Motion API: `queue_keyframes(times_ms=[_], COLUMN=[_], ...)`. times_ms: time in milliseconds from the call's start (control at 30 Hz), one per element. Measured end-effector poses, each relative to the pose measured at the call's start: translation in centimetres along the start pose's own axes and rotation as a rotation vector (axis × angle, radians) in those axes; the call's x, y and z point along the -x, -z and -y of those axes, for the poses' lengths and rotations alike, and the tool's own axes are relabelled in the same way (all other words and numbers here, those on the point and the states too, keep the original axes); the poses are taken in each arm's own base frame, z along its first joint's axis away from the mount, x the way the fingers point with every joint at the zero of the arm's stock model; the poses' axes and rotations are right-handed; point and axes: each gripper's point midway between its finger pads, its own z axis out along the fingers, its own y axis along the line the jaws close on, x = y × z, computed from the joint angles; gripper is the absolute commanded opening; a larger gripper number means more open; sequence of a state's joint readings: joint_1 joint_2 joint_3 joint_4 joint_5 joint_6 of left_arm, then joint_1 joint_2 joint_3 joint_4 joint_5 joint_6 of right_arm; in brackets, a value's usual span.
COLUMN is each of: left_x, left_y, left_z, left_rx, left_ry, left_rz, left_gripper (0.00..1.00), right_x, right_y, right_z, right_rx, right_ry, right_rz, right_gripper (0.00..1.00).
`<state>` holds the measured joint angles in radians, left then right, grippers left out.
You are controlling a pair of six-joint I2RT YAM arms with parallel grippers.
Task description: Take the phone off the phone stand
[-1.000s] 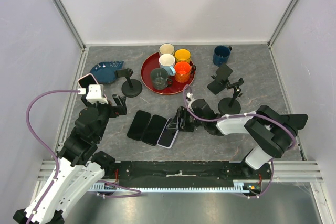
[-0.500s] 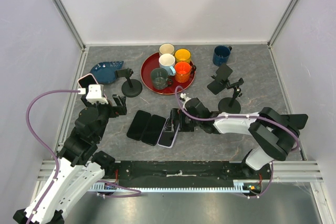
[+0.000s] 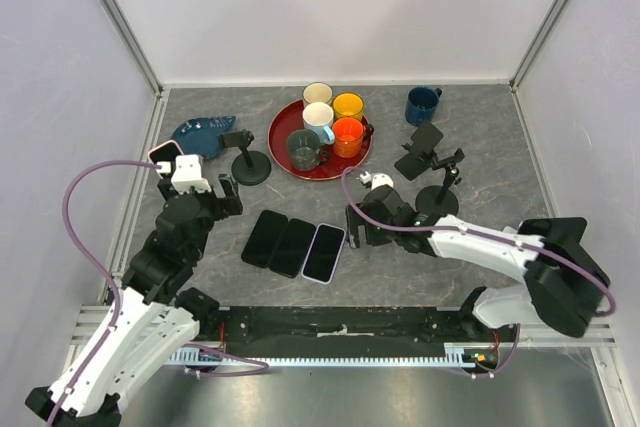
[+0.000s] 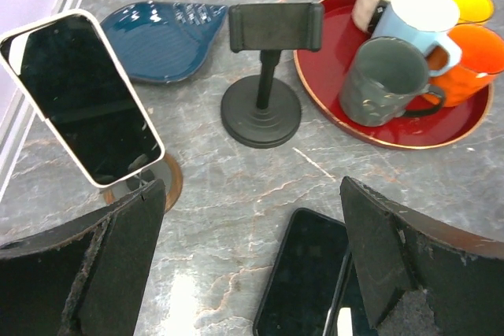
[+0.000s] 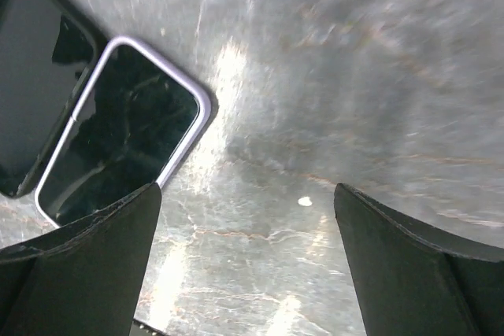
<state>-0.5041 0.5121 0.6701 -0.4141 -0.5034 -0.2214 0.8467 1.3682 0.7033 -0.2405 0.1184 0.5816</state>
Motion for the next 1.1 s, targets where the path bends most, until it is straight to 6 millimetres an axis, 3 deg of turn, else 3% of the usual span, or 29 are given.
queue_keyframes(times_ms=[200, 367, 500, 667, 900, 1100], left_x=[-1.5, -1.4, -0.5, 0.2, -0.8, -1.0], left_y=[-1.6, -3.1, -4.2, -6.4, -9.3, -10.6], left_z=[-1.8, -5.4, -8.4, -10.6, -13.4, -15.7], left_rx=[0.141, 0.318, 0.443, 0.535, 0.607, 0.656], left_ry=[-0.023, -0.005, 0.029, 0.063, 0.116, 0.157], left_rz=[-0.087, -0.139, -0.154, -0.180, -0.220, -0.208], left_gripper=[1.00, 1.00, 1.00, 1.00, 1.00, 1.00], right_x=[5.2, 7.6, 7.0, 5.6, 5.1, 5.4], right_y=[3.9, 5.3, 4.7, 3.5, 3.3, 3.9], right_z=[1.0, 1.0, 1.5, 2.0, 2.1, 1.7], right_rx=[-0.050, -0.036, -0.025, -0.011, 0.018, 0.050], right_ry=[0.091, 0.134, 0.169, 0.219, 0.249, 0.248], right_rz=[0.232, 0.372, 0.408, 0.407, 0.450, 0.489], right_gripper=[0.98, 0.98, 0.98, 0.98, 0.98, 0.98])
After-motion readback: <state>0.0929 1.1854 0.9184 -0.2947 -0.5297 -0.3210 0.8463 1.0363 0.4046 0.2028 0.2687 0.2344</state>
